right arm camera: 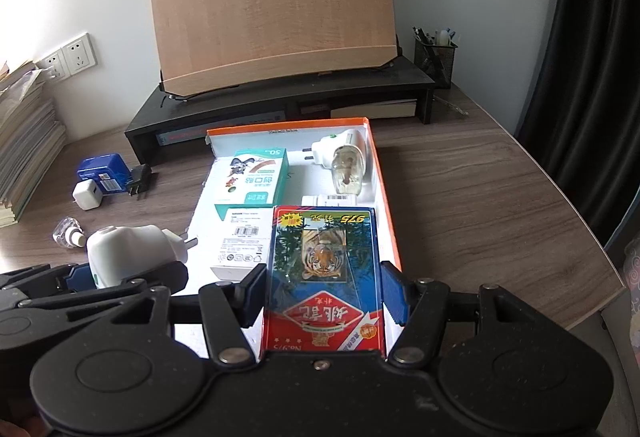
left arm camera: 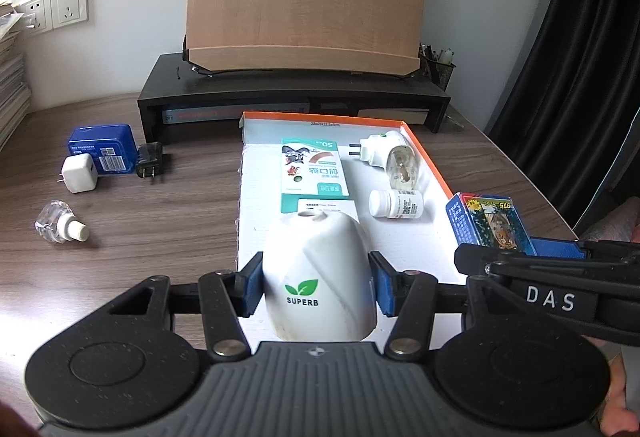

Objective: Organize rigid objects
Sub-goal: 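Lift and carry the diffuser and card box over the white box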

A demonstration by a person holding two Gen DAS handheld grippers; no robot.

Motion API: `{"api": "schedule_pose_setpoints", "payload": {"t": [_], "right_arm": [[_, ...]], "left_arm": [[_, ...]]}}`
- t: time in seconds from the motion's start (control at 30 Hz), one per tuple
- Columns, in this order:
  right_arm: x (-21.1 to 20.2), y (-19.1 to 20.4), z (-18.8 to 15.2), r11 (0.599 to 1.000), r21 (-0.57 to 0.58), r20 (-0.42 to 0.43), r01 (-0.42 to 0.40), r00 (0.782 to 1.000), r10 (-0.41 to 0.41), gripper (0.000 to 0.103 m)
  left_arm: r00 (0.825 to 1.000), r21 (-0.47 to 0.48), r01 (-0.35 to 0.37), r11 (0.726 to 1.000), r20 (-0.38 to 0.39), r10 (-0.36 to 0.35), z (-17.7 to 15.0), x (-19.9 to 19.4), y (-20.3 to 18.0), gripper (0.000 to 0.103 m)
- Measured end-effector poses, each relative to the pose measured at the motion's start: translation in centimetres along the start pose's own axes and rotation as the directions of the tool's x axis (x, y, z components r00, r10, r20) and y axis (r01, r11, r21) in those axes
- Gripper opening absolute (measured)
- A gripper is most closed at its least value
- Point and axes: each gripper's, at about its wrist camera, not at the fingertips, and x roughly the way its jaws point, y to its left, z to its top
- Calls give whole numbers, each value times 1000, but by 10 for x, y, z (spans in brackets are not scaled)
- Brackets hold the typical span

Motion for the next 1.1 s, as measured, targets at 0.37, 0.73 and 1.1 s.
{"api": "schedule_pose_setpoints", "payload": {"t": [0.37, 0.73, 1.1], "right_arm": [[3, 3, 5, 1000, -10, 4, -11, 1000, 11, 72], [8, 1, 7, 1000, -6, -5, -13, 1000, 13, 71], [10, 1, 8, 1000, -5, -6, -13, 1000, 13, 72]], "left_arm": [[1000, 2, -12, 1000, 6, 12, 2, 2, 1, 54], [1000, 0, -13, 1000, -8, 13, 2, 7, 2, 54], [1000, -8, -11, 1000, -10, 10, 3, 10, 3, 54]]}}
